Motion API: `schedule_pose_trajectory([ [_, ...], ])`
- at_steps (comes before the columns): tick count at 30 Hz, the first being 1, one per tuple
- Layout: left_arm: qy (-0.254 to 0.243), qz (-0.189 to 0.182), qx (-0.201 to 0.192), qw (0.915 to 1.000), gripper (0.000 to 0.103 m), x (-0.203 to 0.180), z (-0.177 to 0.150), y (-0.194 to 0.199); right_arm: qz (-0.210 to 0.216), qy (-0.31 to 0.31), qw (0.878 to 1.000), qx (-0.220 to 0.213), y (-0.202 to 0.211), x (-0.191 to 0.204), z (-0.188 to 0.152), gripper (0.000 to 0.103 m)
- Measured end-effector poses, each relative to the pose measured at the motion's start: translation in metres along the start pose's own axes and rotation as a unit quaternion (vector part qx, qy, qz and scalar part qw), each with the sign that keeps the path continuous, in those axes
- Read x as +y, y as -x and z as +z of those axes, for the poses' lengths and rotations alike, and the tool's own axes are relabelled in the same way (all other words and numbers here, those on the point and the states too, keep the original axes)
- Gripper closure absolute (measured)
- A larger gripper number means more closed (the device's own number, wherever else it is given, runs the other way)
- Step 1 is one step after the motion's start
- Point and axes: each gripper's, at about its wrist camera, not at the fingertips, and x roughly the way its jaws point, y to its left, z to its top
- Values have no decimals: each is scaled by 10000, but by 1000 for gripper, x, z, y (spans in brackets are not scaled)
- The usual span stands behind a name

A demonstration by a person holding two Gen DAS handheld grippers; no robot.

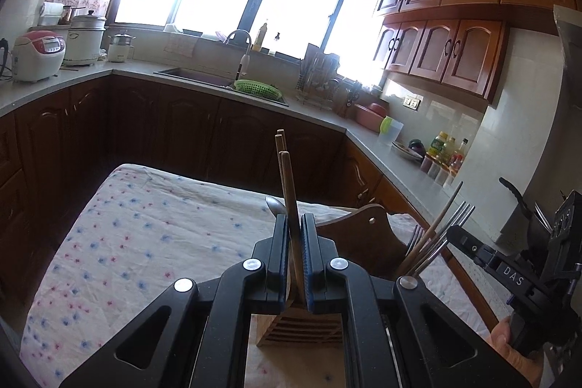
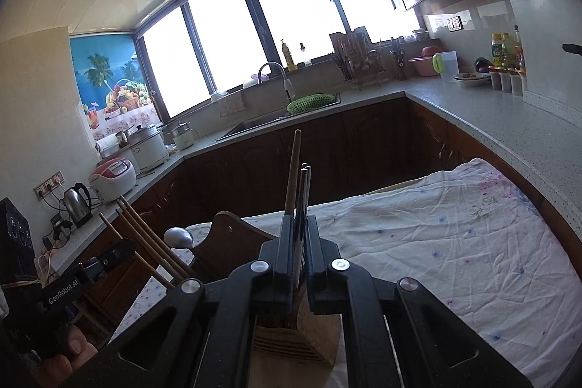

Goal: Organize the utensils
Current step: 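Lift both held chopsticks and lower them into the wooden holder, then open both tools to release the chopsticks in the holder and withdraw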

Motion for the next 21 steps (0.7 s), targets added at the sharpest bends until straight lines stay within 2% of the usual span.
schedule_pose_trajectory([
  [6, 5, 14, 28, 10000, 97, 6, 1, 0, 14, -51, 10000, 75, -1, -1, 3, 98],
  [11, -24, 6, 231, 9997, 96, 8, -5, -8, 22, -67, 9999, 105, -1, -2, 4, 98],
  [13, 7, 41, 367, 9993, 90, 9, -6, -11, 59, -107, 9998, 132, -1, -3, 5, 97],
  [16, 145, 88, 397, 9991, 80, 9, -2, -5, 121, -215, 9995, 178, 0, -6, 5, 86],
  [18, 219, 53, 369, 9991, 70, 12, 1, 3, 194, -313, 9992, 160, 4, -9, 5, 62],
  [20, 262, 83, 311, 9991, 55, 11, -2, 13, 223, -395, 9990, 59, 11, -13, 5, 50],
  [21, 289, 88, 274, 9992, 52, 12, -3, 19, 229, -419, 9989, 9, 15, -15, 5, 48],
])
